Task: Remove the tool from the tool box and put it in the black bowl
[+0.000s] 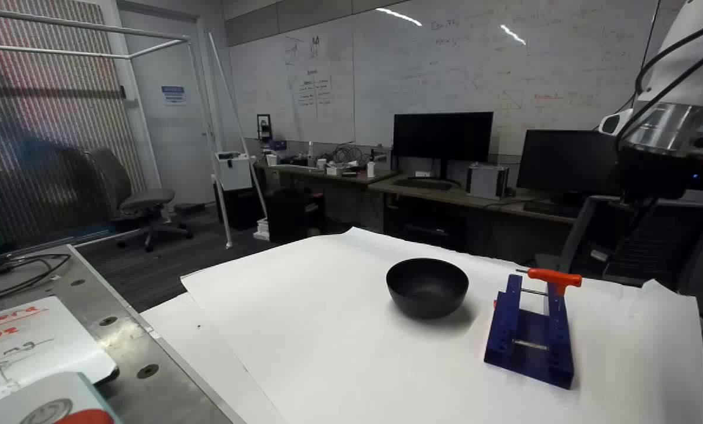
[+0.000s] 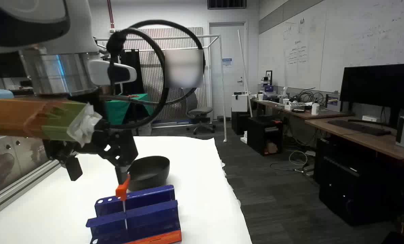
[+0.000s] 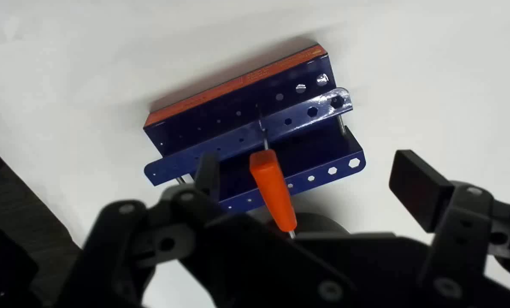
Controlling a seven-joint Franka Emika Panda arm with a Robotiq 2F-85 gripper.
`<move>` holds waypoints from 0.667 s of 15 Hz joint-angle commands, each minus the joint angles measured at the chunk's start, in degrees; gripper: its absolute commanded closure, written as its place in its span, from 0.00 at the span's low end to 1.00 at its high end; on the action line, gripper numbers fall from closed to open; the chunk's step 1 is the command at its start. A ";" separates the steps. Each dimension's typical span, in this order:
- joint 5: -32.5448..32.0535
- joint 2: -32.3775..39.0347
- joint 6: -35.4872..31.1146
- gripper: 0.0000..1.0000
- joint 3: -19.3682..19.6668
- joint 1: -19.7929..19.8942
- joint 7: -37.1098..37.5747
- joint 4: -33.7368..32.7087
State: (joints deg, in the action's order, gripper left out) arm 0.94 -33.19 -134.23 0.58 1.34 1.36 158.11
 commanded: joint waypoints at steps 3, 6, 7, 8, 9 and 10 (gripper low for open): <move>0.39 0.93 1.45 0.00 0.27 -0.21 -0.16 -1.65; 1.05 7.41 8.95 0.00 2.34 -1.04 -4.74 -8.83; 1.53 9.09 9.92 0.00 3.10 -1.35 -6.65 -10.50; 2.31 11.33 11.40 0.00 3.95 -1.52 -8.44 -12.68; 3.12 13.27 12.59 0.00 4.60 -1.64 -9.97 -14.49; 3.80 15.41 13.77 0.00 5.10 -1.62 -11.16 -16.50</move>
State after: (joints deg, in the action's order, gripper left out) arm 2.14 -25.25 -124.51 3.35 0.75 -5.10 149.13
